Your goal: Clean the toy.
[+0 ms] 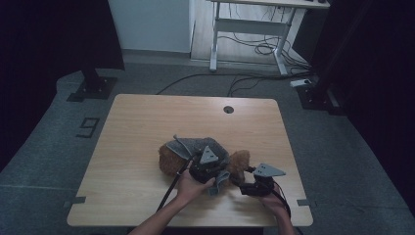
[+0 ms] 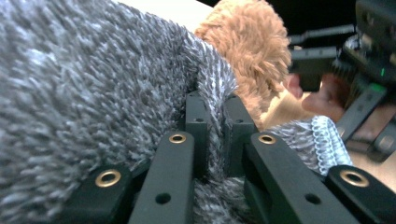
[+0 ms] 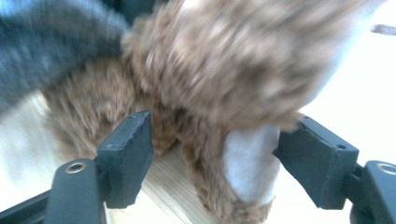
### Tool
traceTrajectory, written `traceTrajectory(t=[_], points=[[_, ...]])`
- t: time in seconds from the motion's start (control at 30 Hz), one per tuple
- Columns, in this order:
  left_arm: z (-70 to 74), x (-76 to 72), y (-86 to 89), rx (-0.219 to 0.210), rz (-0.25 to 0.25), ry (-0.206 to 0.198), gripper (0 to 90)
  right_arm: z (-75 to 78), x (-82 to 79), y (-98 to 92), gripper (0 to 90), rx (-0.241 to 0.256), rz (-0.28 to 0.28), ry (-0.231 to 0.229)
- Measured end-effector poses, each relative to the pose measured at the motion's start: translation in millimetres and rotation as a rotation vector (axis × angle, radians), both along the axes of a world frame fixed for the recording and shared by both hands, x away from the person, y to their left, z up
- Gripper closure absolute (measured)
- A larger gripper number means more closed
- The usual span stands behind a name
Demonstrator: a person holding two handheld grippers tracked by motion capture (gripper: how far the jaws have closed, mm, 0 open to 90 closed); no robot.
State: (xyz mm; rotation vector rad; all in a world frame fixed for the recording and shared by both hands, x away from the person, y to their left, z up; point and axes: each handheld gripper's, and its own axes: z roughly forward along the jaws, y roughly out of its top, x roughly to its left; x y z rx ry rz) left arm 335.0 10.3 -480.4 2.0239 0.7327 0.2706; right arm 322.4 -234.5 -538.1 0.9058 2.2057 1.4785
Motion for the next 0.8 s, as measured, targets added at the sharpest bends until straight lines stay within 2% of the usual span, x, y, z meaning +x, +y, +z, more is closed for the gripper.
traceTrajectory(t=[0.1, 0.23, 0.37, 0.43, 0.47, 0.57, 0.7, 0.8], points=[[-1.9, -4.7, 0.8, -0.008, -0.003, -0.006, 83.5, 8.7, -1.1, -10.2, 21.5, 0.05, -0.023, -0.009], [-3.3, -9.5, 1.2, -0.014, -0.007, -0.01, 83.5, 17.1, -1.1, -17.8, 18.8, 0.084, -0.07, -0.028], [-4.8, -13.0, 2.9, -0.029, -0.007, -0.009, 83.4, 20.0, 3.7, -12.3, 20.7, 0.096, -0.051, -0.025], [-5.8, -14.3, 3.7, -0.034, -0.008, -0.008, 83.4, 20.7, 5.8, -9.3, 28.4, 0.096, -0.029, -0.027], [-6.2, -15.0, 3.9, -0.035, -0.006, -0.009, 83.4, 20.7, 6.0, -8.3, 37.5, 0.097, -0.009, -0.031], [-6.2, -16.0, 4.3, -0.036, -0.007, -0.008, 83.3, 22.1, 4.3, -6.0, 48.3, 0.062, 0.006, -0.057], [-1.4, -17.8, 3.7, -0.033, -0.009, -0.007, 82.7, 23.1, -0.6, -6.8, 56.4, 0.036, 0.025, -0.085], [9.1, -18.6, 0.9, -0.02, -0.011, -0.016, 81.5, 22.7, -2.6, -7.2, 58.9, 0.031, 0.03, -0.106]])
